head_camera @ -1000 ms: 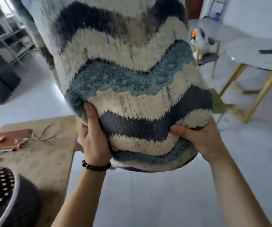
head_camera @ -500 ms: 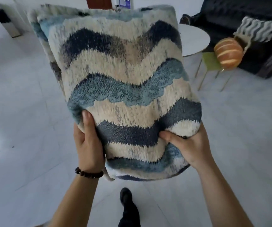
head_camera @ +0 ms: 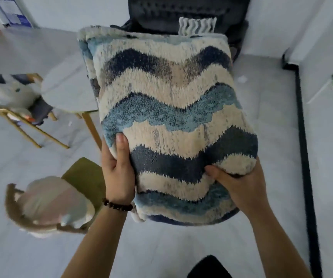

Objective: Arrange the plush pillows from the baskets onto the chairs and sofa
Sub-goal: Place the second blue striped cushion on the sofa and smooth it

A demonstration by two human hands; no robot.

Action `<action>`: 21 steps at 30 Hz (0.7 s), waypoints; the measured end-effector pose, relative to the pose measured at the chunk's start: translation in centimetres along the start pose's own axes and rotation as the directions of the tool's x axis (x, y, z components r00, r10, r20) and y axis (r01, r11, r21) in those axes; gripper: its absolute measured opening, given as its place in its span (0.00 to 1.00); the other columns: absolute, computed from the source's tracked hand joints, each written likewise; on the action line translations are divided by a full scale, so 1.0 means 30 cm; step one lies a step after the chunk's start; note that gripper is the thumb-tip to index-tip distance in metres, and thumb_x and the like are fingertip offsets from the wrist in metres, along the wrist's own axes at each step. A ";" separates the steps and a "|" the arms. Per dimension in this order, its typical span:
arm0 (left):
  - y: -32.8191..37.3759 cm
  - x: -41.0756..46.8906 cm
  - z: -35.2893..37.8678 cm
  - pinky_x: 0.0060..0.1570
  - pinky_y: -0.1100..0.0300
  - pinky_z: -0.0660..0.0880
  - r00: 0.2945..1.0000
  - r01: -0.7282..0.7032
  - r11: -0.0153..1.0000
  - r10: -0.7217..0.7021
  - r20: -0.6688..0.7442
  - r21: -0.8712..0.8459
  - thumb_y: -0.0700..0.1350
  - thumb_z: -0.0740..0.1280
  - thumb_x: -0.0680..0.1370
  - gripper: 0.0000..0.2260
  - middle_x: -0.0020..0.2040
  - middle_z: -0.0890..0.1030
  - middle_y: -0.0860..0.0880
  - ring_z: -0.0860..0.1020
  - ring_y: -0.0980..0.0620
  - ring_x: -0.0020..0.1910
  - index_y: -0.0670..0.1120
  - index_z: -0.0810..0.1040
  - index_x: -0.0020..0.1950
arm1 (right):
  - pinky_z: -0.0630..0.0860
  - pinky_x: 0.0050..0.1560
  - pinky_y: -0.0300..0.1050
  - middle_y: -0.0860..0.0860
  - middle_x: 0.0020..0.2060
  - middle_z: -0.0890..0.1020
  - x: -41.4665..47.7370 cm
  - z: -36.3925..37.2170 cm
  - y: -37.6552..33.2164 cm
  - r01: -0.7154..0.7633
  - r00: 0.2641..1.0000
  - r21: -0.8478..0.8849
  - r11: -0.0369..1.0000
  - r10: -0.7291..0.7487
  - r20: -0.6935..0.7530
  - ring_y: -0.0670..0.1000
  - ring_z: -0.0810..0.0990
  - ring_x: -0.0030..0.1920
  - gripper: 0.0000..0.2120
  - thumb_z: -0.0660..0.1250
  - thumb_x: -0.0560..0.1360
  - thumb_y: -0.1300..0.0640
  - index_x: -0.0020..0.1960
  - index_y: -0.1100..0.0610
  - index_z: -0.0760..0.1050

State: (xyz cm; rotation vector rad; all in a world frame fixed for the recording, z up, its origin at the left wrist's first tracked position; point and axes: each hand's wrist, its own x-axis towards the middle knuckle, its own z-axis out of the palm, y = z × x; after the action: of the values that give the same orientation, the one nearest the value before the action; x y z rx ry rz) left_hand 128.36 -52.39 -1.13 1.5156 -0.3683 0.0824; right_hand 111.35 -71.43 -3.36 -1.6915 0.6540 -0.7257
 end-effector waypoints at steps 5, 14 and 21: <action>-0.158 0.295 0.505 0.61 0.36 0.74 0.985 -0.026 0.998 0.036 0.172 -0.058 0.55 0.59 0.83 0.23 0.59 0.79 0.45 0.78 0.40 0.59 0.38 0.72 0.69 | 0.82 0.55 0.40 0.44 0.59 0.84 0.416 -0.169 0.165 -0.046 0.984 -0.015 0.999 0.043 -0.172 0.44 0.82 0.60 0.51 0.81 0.51 0.29 0.68 0.52 0.75; -0.230 0.925 1.202 0.55 0.41 0.76 0.987 -0.059 0.998 0.060 0.146 -0.010 0.52 0.58 0.85 0.12 0.50 0.79 0.54 0.77 0.51 0.51 0.47 0.76 0.61 | 0.80 0.53 0.33 0.42 0.59 0.83 1.407 -0.310 0.241 -0.046 0.992 0.015 0.999 0.048 -0.115 0.40 0.82 0.59 0.44 0.82 0.58 0.38 0.69 0.51 0.74; -0.386 1.370 1.550 0.65 0.32 0.72 1.000 0.003 0.999 -0.002 0.007 -0.035 0.59 0.59 0.82 0.24 0.62 0.80 0.44 0.77 0.40 0.64 0.45 0.71 0.72 | 0.81 0.56 0.42 0.42 0.58 0.84 2.078 -0.281 0.331 -0.051 0.997 -0.002 0.999 0.051 -0.050 0.41 0.82 0.59 0.46 0.82 0.54 0.34 0.68 0.50 0.74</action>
State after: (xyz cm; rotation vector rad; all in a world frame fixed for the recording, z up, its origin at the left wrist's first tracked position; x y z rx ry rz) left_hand 161.71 -105.98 0.09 1.4822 -0.3719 0.0683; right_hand 145.40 -125.24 -3.31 -1.6579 0.7304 -0.7328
